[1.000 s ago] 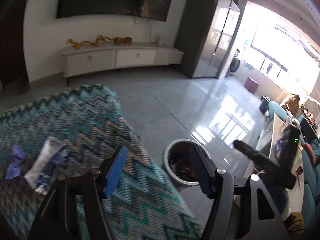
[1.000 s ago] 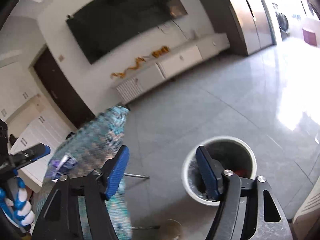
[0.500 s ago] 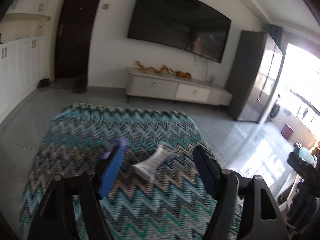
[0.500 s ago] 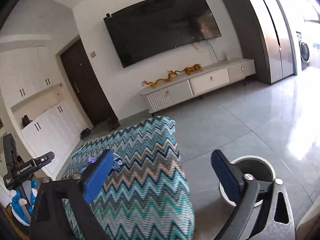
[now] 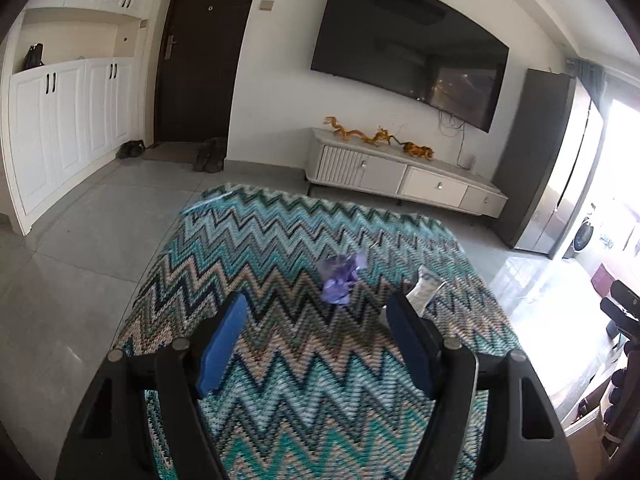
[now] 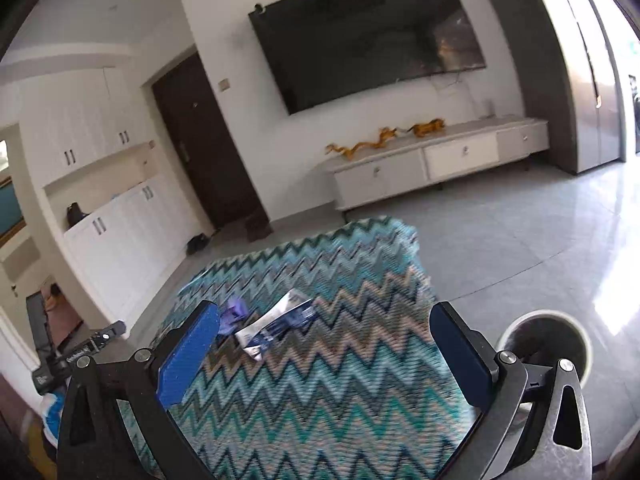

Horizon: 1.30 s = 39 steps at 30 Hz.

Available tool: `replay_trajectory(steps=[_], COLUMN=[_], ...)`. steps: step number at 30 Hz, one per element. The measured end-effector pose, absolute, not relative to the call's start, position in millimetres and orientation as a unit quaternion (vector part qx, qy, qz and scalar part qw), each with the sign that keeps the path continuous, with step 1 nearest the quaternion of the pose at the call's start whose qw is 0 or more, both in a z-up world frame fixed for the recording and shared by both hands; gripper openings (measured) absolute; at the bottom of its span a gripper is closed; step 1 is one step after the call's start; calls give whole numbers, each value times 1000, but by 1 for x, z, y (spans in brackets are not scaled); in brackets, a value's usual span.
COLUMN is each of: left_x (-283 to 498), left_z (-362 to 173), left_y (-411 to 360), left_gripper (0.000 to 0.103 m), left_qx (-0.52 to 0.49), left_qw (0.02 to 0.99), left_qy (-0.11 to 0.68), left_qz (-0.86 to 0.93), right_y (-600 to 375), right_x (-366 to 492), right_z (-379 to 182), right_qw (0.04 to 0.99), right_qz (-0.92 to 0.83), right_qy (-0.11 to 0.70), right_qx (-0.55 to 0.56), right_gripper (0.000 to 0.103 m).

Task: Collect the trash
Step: 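Return both tools to the blanket toward purple glove and second carton, then grasp purple glove with left tool while right tool grasps white-blue milk carton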

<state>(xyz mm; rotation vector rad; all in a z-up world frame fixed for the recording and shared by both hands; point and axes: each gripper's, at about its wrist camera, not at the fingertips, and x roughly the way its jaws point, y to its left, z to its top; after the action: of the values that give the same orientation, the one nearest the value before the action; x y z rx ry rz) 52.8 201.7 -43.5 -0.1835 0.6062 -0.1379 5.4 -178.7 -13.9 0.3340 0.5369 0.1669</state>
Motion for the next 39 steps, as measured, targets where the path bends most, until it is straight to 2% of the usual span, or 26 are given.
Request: replay_trajectory(steps=[14, 39], left_x=[107, 247], left_z=[-90, -150], left_y=[206, 140], left_gripper=[71, 71], left_qx=[-88, -14], left_qw=[915, 877], left_qy=[381, 450], left_qz=[-100, -166], right_y=[-118, -72], right_x=[78, 207], right_z=[-74, -149], right_qw=[887, 803], right_qz=[146, 143], right_qy=[399, 504], right_qx=[182, 284], right_gripper=[103, 101])
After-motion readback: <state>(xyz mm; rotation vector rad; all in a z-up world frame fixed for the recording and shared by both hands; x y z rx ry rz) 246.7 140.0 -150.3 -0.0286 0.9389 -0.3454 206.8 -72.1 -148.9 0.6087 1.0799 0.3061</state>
